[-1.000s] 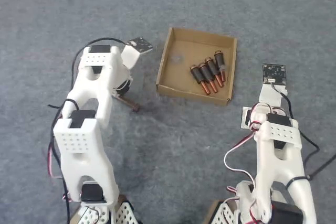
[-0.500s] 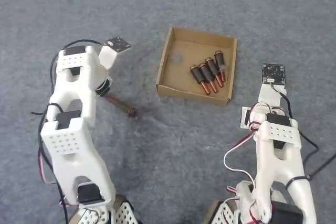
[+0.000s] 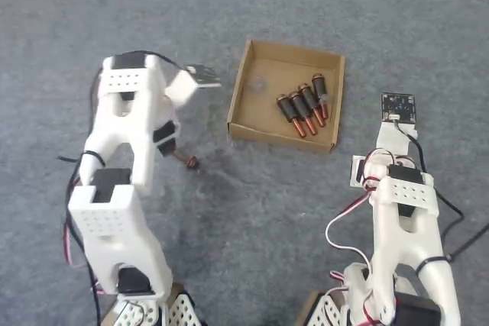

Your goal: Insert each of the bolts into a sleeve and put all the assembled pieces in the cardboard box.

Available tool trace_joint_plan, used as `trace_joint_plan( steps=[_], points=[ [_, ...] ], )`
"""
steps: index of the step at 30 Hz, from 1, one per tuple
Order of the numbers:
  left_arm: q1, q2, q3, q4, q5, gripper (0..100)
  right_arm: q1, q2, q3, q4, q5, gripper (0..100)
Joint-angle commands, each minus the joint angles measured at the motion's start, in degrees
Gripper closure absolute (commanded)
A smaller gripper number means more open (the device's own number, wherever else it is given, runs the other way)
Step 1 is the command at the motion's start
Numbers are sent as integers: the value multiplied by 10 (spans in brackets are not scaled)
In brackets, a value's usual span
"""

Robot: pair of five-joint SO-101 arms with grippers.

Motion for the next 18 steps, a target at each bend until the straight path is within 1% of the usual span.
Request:
trace_joint_plan(
  steps=[1, 5, 10, 16, 18],
  points=[
    [26, -42, -21, 31, -49, 912, -5, -26, -4, -9, 8, 991],
    [53, -41, 5, 23, -96, 910, -5, -26, -4, -9, 8, 991],
    [61, -38, 22, -36, -100, 909, -5, -26, -4, -9, 8, 991],
    [58, 9, 24, -75, -102, 909, -6, -17, 4, -25, 36, 991],
    [61, 25, 24, -76, -114, 909, -6, -7, 1, -29, 39, 991]
  ],
)
